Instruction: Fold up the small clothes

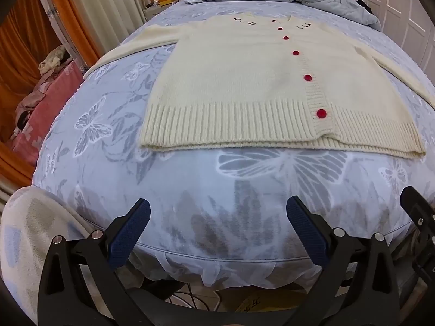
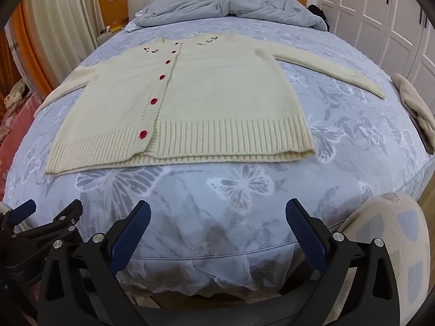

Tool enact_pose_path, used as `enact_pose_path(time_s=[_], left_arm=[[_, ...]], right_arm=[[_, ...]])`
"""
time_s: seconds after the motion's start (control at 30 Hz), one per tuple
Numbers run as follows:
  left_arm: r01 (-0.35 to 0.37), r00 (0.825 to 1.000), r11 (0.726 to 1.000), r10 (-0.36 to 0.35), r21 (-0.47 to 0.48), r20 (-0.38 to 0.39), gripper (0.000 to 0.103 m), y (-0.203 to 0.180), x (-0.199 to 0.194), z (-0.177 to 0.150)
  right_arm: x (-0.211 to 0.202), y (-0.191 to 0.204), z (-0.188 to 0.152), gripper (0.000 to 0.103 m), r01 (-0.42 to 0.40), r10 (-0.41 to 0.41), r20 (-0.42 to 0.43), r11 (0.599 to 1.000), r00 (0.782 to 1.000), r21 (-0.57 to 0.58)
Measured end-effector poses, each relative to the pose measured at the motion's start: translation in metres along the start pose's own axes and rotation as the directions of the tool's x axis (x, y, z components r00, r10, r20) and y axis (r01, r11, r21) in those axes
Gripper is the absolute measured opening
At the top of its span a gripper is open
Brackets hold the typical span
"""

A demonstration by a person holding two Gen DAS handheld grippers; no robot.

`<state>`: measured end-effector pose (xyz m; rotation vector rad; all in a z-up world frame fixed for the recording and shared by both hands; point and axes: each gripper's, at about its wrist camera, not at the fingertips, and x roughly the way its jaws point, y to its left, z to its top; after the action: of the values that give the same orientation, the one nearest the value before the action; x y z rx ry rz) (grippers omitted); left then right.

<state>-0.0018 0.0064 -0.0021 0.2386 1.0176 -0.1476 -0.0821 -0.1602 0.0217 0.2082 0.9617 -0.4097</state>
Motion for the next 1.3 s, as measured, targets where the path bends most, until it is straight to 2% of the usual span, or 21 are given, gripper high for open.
enact_pose_path(time_s=[0.73,1.03,1.3], left_arm=[[-0.001,1.0,1.0,0.001,-0.003,0.004,0.098,-0.001,0.004,0.0],[0.0,1.0,1.0,0.0,-0.025,0.005,0.098,0.001,0.012,0.004],[0.0,1.0,1.0,0.0,-0.02,0.012,0.098,0.0,0.013,0.004]], right_arm=[[0.004,-0.002,0.002,0.098,-0.02,0.02,0.001,1.0,1.0,0.014],[0.017,-0.013,0.009,0.098,-0.016,0.018,-0.023,0.997,1.0,0.072],[0.017,-0.009,0.008,0.098,-0.02,0.021,-0.017,0.999,1.0,0.047]])
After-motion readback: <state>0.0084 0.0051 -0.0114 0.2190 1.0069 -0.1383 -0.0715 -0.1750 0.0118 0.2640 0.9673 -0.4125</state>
